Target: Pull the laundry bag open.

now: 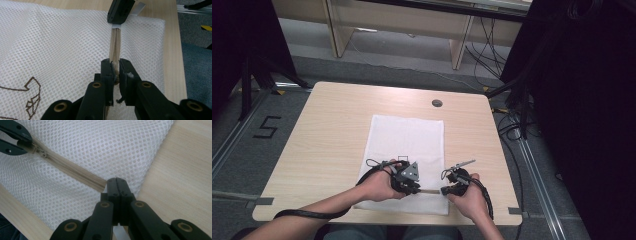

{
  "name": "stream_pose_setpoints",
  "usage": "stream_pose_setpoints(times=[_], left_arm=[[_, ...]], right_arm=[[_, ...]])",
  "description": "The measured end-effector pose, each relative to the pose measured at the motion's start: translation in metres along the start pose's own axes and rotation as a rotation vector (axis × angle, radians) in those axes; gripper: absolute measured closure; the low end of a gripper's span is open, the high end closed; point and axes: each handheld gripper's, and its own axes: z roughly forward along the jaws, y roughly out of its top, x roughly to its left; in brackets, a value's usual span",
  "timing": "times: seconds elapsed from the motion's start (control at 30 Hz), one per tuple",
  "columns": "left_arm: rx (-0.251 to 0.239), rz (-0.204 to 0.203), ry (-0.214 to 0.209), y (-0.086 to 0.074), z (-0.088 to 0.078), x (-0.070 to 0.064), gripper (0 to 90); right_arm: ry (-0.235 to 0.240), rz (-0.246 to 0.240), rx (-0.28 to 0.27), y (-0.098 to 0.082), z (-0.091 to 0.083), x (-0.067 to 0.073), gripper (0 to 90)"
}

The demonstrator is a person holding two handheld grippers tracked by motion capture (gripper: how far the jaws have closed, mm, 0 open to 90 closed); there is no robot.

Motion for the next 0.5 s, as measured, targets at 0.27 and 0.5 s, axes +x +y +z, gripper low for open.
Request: stream_pose_setpoints(times=[0.27, 0.5], left_arm=[[0.003, 0.015, 0.005, -0.0005, -0.0022, 0.0003, 81.9], [-0.002, 0.009, 0.005, -0.0014, -0.0045, 0.001, 81.9]], right_arm=[[-0.016, -0.027, -0.007, 0.0002, 0.0002, -0.0009, 90.0], [-0.007, -0.011, -0.004, 0.0, 0.0003, 0.0001, 90.0]])
